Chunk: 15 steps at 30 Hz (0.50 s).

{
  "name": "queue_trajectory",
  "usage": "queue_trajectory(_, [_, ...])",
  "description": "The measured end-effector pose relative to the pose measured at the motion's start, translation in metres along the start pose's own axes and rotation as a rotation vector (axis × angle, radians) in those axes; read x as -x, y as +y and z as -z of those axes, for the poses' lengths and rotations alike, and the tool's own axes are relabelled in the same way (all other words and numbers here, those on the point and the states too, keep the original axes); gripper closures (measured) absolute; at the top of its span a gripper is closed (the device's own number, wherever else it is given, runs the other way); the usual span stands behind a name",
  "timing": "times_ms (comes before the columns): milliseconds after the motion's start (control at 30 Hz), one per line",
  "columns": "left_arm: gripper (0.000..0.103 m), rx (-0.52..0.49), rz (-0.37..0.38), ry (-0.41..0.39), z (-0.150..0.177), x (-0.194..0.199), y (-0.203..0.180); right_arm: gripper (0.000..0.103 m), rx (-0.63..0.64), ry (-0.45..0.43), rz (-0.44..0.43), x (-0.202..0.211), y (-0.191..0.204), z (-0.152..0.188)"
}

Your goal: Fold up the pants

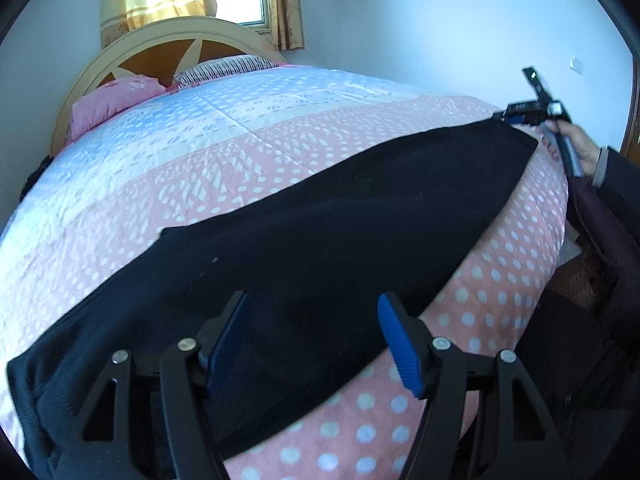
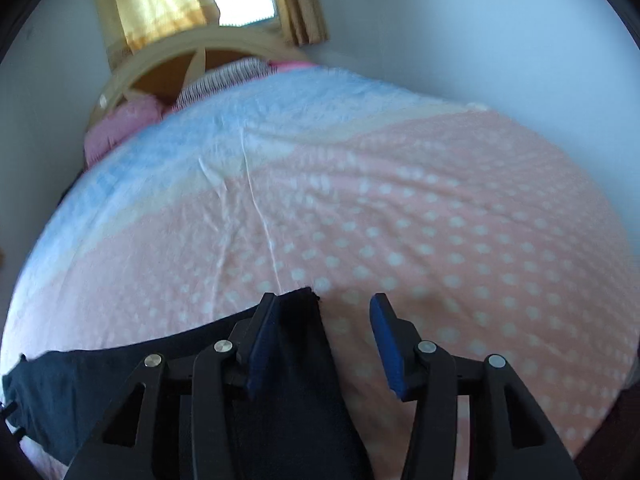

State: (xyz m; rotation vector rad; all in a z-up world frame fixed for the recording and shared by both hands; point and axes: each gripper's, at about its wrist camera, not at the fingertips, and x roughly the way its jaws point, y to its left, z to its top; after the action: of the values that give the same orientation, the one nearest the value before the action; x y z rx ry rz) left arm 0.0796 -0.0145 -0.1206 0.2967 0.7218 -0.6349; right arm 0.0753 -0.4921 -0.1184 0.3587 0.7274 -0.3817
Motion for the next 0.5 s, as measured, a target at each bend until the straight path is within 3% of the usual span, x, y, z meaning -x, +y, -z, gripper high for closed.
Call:
queue_trajectory(100, [0.030,-0.014,-0.036,-0.001,0.007,0.010,0.007,0.054,0.028,-0.042,-0.106,0.040,0.009,0.008])
queue_trajectory(200, [0.027,-0.016,-0.078,0.007,0.018,0.018,0.018,0.054,0.086,0.037,-0.212,0.048,0.024,0.025])
queue_trajectory(300, [0.027,0.001,-0.120,0.031,0.031,0.020,0.033,0.054,0.173,0.201,-0.170,0.029,0.038,0.054])
queue_trajectory(400, [0.027,0.028,-0.149,0.043,0.044,0.025,0.049,0.054,0.275,0.187,-0.080,0.035,0.058,0.069])
queue_trajectory(500, [0.027,0.058,-0.161,0.039,0.051,0.030,0.063,0.054,0.342,0.148,-0.160,0.052,0.098,0.073])
